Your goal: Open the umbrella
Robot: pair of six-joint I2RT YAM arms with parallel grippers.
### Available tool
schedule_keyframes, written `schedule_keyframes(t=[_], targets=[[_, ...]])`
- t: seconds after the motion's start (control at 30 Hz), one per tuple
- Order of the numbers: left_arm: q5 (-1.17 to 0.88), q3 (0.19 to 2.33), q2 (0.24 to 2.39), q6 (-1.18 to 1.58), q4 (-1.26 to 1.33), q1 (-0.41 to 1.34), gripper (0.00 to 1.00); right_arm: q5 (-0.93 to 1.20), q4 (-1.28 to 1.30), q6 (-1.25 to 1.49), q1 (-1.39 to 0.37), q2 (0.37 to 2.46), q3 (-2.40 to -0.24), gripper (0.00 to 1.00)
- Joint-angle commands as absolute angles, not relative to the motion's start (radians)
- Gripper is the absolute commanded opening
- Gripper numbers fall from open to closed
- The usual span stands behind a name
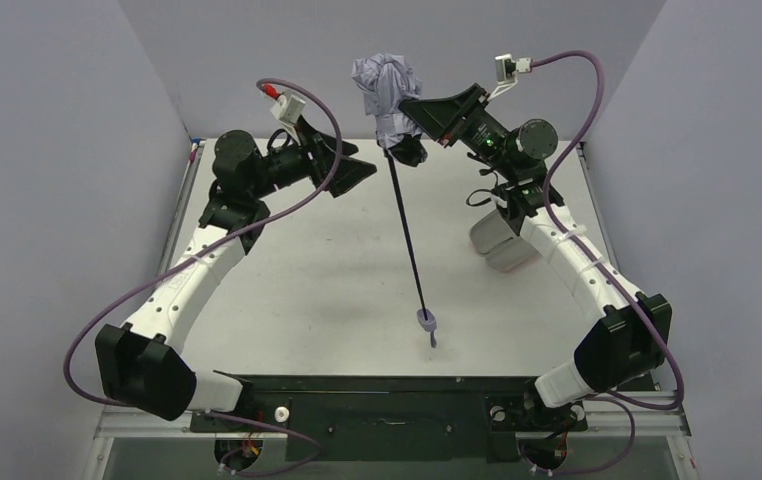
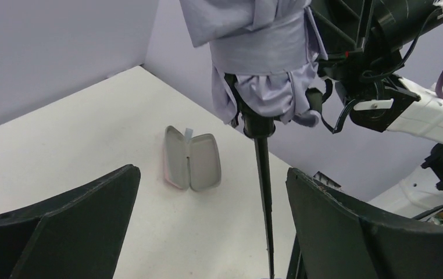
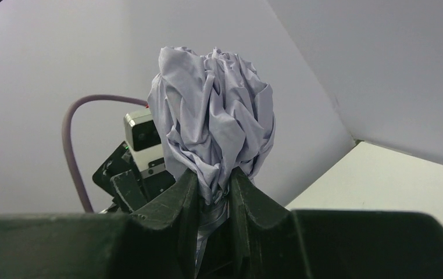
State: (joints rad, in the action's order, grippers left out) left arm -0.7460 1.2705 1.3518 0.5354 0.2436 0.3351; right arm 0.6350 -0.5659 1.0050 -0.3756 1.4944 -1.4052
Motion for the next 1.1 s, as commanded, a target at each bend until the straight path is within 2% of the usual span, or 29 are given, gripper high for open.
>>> schedule_keyframes(t=[0.0, 0.37, 0.4, 0.43, 0.47, 0.5, 0.53, 0.57, 0.63, 0.67, 0.7, 0.73, 0.77, 0.8, 0.87, 0.97, 1.07], targets=[[-0.79, 1.31, 1.381, 0.665, 0.408, 0.376, 0.97, 0.685, -0.708, 1.036, -0.395, 1.434, -1.406, 0.0], [-0.762, 1.306, 1.413, 0.742, 0.545, 0.452, 0.96, 0.758, -0.761, 1.104, -0.436, 1.45, -1.41, 0.0], [-0.763, 1.306, 1.417, 0.744, 0.554, 0.455, 0.92, 0.76, -0.764, 1.106, -0.437, 1.451, -1.41, 0.0], [-0.764, 1.307, 1.419, 0.749, 0.559, 0.457, 0.78, 0.76, -0.766, 1.109, -0.436, 1.45, -1.408, 0.0], [-0.767, 1.305, 1.422, 0.753, 0.571, 0.457, 0.7, 0.763, -0.767, 1.112, -0.436, 1.452, -1.407, 0.0], [-0.768, 1.301, 1.422, 0.758, 0.575, 0.456, 0.53, 0.764, -0.769, 1.113, -0.436, 1.451, -1.405, 0.0], [-0.768, 1.299, 1.422, 0.759, 0.583, 0.456, 0.43, 0.767, -0.77, 1.115, -0.436, 1.45, -1.402, 0.0], [-0.769, 1.297, 1.423, 0.76, 0.585, 0.456, 0.28, 0.768, -0.768, 1.115, -0.435, 1.45, -1.4, 0.0], [-0.771, 1.295, 1.422, 0.765, 0.588, 0.456, 0.12, 0.767, -0.756, 1.114, -0.429, 1.451, -1.398, 0.0], [-0.77, 1.291, 1.421, 0.767, 0.59, 0.456, 0.08, 0.759, -0.746, 1.111, -0.426, 1.45, -1.4, 0.01], [-0.766, 1.289, 1.418, 0.771, 0.591, 0.454, 0.01, 0.756, -0.717, 1.106, -0.417, 1.453, -1.403, 0.13], [-0.757, 1.283, 1.416, 0.775, 0.59, 0.454, 0.0, 0.753, -0.676, 1.085, -0.402, 1.453, -1.411, 0.21], [-0.739, 1.279, 1.41, 0.775, 0.586, 0.452, 0.0, 0.75, -0.646, 1.069, -0.395, 1.452, -1.416, 0.41], [-0.724, 1.274, 1.406, 0.773, 0.568, 0.451, 0.0, 0.736, -0.566, 1.023, -0.376, 1.449, -1.429, 0.55], [-0.656, 1.268, 1.393, 0.751, 0.505, 0.445, 0.0, 0.692, -0.399, 0.919, -0.345, 1.434, -1.446, 0.73], [-0.49, 1.279, 1.367, 0.684, 0.321, 0.445, 0.0, 0.587, -0.19, 0.744, -0.323, 1.389, -1.463, 0.74], [-0.354, 1.301, 1.352, 0.58, 0.18, 0.458, 0.0, 0.495, 0.046, 0.456, -0.359, 1.35, -1.493, 0.65]])
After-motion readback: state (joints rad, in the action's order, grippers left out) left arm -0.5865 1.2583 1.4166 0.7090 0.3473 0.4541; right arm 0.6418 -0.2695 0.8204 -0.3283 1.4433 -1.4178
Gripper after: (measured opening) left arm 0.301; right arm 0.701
